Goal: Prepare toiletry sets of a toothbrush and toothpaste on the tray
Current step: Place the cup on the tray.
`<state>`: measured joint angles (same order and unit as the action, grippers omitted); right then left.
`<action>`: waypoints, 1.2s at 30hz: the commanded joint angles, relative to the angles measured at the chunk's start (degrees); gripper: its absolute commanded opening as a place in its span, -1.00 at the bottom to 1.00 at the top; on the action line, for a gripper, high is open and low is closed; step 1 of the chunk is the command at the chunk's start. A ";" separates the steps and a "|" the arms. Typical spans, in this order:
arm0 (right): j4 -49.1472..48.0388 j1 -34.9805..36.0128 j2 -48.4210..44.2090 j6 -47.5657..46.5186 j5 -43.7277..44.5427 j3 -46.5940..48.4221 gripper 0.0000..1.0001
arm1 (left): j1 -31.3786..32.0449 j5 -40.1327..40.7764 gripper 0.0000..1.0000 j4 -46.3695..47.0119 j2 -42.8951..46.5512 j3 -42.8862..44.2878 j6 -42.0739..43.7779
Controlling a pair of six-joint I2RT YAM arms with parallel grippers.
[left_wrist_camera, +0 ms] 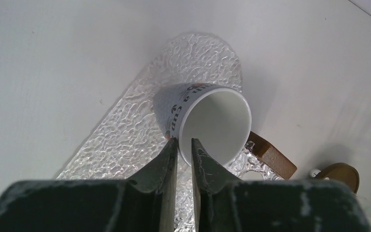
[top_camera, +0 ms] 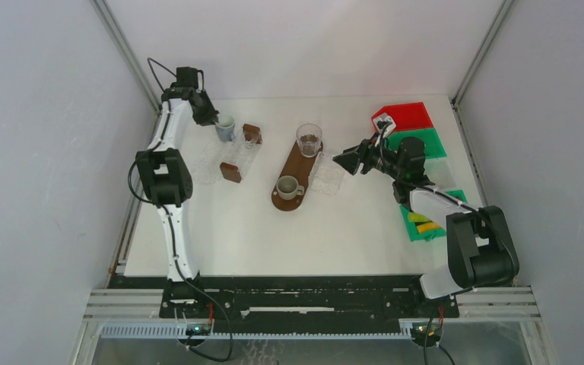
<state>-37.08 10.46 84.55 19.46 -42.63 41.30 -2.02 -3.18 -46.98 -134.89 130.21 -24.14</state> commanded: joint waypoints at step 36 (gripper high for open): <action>-2.88 -0.44 0.07 0.48 -1.00 0.47 0.31 | -1.57 -5.78 -0.61 4.84 4.65 -5.32 -4.40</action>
<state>-37.10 10.46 84.73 19.51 -42.98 41.30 -3.51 -6.79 -43.77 -134.04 125.23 -27.16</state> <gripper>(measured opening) 0.654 0.185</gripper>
